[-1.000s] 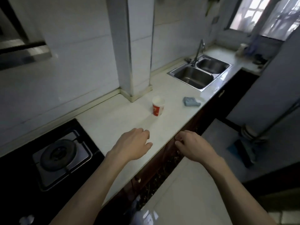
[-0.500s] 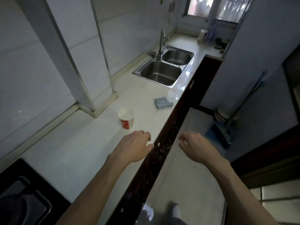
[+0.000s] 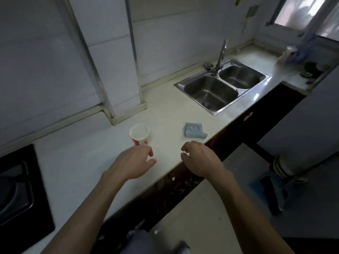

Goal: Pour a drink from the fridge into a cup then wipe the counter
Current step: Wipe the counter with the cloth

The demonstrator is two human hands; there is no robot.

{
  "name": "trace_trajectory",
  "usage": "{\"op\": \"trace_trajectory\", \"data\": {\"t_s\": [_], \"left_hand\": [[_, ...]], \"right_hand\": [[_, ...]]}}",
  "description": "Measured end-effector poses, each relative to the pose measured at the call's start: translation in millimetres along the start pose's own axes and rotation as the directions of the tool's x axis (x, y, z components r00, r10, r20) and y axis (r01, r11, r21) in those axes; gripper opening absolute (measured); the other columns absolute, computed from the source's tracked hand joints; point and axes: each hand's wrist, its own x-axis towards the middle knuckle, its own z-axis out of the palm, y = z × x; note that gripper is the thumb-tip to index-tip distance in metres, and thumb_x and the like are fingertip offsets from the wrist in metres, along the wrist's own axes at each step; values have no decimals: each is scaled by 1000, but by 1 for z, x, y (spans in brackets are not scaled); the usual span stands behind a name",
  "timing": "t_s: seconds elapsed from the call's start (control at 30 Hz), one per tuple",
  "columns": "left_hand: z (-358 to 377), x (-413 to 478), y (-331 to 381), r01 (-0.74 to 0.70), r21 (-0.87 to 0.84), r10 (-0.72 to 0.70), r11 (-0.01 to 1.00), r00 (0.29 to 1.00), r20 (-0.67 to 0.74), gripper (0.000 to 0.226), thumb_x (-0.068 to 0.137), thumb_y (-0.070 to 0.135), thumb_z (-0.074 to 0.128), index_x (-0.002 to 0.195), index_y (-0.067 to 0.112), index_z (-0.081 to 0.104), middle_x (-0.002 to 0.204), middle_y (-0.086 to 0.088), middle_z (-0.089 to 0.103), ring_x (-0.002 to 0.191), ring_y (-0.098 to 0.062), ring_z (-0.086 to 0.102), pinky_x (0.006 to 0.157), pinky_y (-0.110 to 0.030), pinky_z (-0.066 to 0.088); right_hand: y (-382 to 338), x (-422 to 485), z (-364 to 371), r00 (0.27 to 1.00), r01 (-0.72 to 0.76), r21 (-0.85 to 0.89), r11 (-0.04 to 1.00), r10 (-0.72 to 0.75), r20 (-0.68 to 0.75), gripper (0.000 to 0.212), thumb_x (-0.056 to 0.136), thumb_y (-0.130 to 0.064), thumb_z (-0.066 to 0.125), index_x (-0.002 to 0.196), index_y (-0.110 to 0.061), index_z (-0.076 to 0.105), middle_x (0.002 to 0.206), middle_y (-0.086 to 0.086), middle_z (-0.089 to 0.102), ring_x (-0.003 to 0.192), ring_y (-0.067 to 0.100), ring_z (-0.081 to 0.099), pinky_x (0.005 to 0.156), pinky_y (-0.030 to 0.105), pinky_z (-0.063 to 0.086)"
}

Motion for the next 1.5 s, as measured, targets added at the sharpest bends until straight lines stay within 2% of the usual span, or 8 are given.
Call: {"op": "trace_trajectory", "data": {"t_s": [0.37, 0.57, 0.7, 0.8, 0.9, 0.97, 1.27, 1.5], "left_hand": [[9, 28, -23, 286, -171, -292, 943, 957, -6, 41, 97, 43, 47, 133, 23, 47, 127, 0, 59, 110, -20, 58, 86, -34, 48], [16, 72, -49, 381, -241, -369, 893, 925, 95, 30, 97, 38, 45, 117, 18, 56, 115, -3, 65, 97, -24, 62, 79, -36, 51], [23, 96, -72, 456, -295, -427, 839, 890, 162, 26, 96, 42, 47, 106, 19, 56, 115, -4, 65, 100, -26, 62, 74, -34, 45], [34, 108, -91, 538, -485, -520, 689, 834, 186, 49, 91, 56, 52, 119, 16, 56, 117, -3, 64, 99, -24, 62, 75, -34, 47], [46, 116, -96, 525, -745, -611, 410, 765, 203, 49, 91, 38, 59, 134, 16, 49, 127, -5, 62, 103, -26, 64, 86, -37, 53], [53, 123, -93, 484, -828, -645, 283, 735, 209, 47, 92, 26, 58, 137, 15, 48, 129, -9, 61, 102, -29, 66, 90, -43, 54], [63, 144, -69, 414, -899, -745, 145, 644, 176, 44, 90, 16, 61, 133, 15, 53, 123, -5, 66, 101, -25, 66, 89, -44, 56], [77, 146, -70, 178, -950, -779, -256, 544, 312, 36, 92, 16, 58, 127, 18, 61, 108, -3, 71, 90, -18, 72, 79, -33, 61]], "right_hand": [[2, 84, 21, 971, 176, 76, 981, -186, 151, 39, 95, -29, 48, 131, -15, 52, 127, 1, 58, 114, 17, 56, 90, 33, 47], [-8, 142, 36, 940, 243, 22, 970, -241, 242, 49, 94, -31, 53, 138, -13, 43, 135, 5, 52, 117, 21, 56, 92, 37, 50], [-16, 179, 50, 912, 282, 16, 959, -273, 306, 59, 91, -32, 58, 143, -15, 34, 141, 5, 44, 116, 24, 56, 91, 37, 51], [-21, 203, 67, 886, 325, 23, 945, -313, 341, 70, 87, -31, 63, 145, -17, 26, 143, 6, 36, 119, 26, 52, 91, 37, 51], [-26, 218, 84, 857, 361, 72, 930, -361, 368, 83, 82, -26, 68, 148, -16, 19, 147, 8, 28, 123, 29, 47, 94, 36, 50], [-30, 227, 95, 838, 391, 90, 916, -395, 377, 92, 80, -25, 72, 151, -14, 14, 150, 9, 23, 126, 30, 44, 96, 36, 49], [-41, 260, 118, 736, 554, 33, 832, -508, 449, 106, 78, -33, 77, 153, -18, 4, 151, 9, 17, 125, 34, 43, 94, 42, 51], [-42, 267, 119, 703, 603, 64, 795, -567, 428, 91, 79, -32, 73, 150, -22, 16, 144, 4, 26, 123, 24, 43, 89, 32, 54]]}}
